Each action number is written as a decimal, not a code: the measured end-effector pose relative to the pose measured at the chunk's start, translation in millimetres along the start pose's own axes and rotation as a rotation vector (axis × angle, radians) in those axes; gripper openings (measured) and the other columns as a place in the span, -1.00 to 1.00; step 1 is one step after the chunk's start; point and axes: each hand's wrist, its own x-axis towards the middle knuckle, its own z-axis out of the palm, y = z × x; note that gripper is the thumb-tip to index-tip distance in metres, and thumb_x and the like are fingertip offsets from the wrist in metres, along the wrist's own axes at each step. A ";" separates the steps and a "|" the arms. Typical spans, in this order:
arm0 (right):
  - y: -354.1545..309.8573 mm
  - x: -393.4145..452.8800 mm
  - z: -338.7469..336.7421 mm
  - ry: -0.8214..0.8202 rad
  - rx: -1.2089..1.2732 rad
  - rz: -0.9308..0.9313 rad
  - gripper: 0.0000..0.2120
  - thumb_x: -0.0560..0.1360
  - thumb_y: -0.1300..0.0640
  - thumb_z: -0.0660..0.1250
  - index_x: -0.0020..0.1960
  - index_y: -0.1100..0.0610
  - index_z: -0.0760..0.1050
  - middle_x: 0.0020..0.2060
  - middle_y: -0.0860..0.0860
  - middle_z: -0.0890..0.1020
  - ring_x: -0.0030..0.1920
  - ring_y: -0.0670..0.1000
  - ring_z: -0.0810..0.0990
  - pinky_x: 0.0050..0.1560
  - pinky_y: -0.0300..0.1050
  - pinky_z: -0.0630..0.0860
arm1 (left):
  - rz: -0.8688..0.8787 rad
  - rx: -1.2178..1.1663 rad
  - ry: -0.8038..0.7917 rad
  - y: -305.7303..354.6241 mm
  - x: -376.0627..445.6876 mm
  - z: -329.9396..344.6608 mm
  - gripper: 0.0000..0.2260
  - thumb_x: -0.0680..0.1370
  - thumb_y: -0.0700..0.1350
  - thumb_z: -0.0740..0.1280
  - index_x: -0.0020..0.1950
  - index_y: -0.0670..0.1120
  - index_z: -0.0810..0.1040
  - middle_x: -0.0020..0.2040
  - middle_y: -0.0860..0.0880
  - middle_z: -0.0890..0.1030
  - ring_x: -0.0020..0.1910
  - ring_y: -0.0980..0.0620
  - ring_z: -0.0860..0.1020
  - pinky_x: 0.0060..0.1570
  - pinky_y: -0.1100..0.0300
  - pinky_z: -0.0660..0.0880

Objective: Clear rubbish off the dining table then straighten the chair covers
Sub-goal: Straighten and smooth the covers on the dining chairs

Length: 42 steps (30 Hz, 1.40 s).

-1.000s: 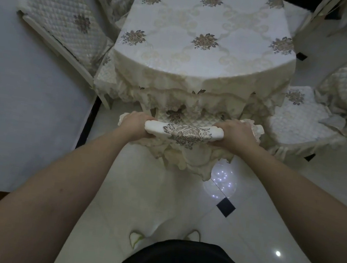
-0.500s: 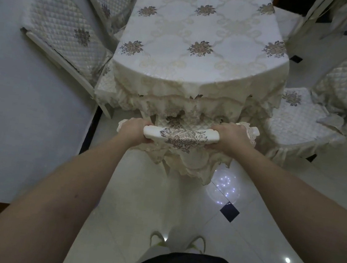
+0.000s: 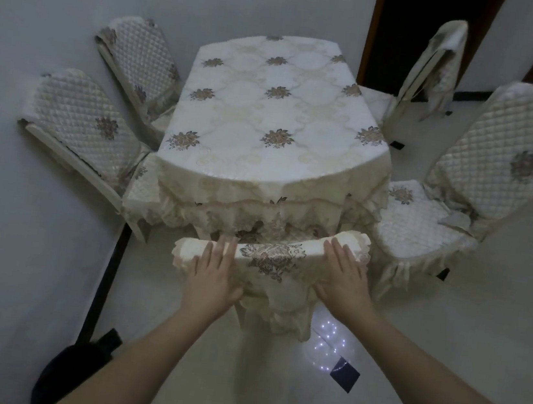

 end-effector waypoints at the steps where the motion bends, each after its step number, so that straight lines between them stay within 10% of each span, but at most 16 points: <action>1: 2.5 -11.1 -1.6 -0.008 0.011 0.012 -0.18 0.51 -0.11 0.30 0.56 -0.01 -0.14 0.55 -0.10 -0.10 0.54 -0.01 -0.13 0.48 0.01 -0.06 | -0.008 -0.043 -0.018 0.0 -2.1 -1.0 -0.16 0.48 0.26 0.26 0.56 0.13 -0.22 0.59 0.03 -0.08 0.56 -0.07 -0.04 0.46 -0.12 0.00; 19: 12.4 -181.9 -79.4 0.233 0.014 0.404 -0.26 0.44 -0.38 -0.24 0.55 -0.11 0.01 0.55 -0.07 0.06 0.54 -0.05 -0.04 0.47 -0.03 -0.06 | 0.537 -0.094 0.086 118.2 -26.3 -53.5 -0.41 0.47 0.22 0.06 0.47 0.05 0.31 0.47 -0.04 0.37 0.45 -0.09 0.31 0.35 -0.16 0.23; 32: 120.0 -280.9 -184.3 0.427 -0.053 0.629 -0.29 0.47 -0.33 -0.26 0.54 -0.08 0.07 0.52 -0.08 0.17 0.51 -0.04 0.08 0.46 -0.05 -0.02 | 0.947 0.042 0.042 344.0 -54.8 -115.1 -0.25 0.38 0.36 -0.28 0.53 0.17 0.11 0.58 0.08 0.07 0.55 0.03 0.02 0.47 -0.05 0.04; 42: 238.3 -357.4 -299.6 0.471 -0.193 0.734 -0.22 0.43 -0.38 -0.36 0.53 -0.09 0.09 0.51 -0.11 0.20 0.49 -0.07 0.14 0.47 -0.07 0.07 | 1.139 0.032 0.099 545.2 -80.5 -166.8 -0.45 0.56 0.31 -0.11 0.54 0.19 0.07 0.57 0.10 0.10 0.54 0.10 0.03 0.48 -0.03 -0.02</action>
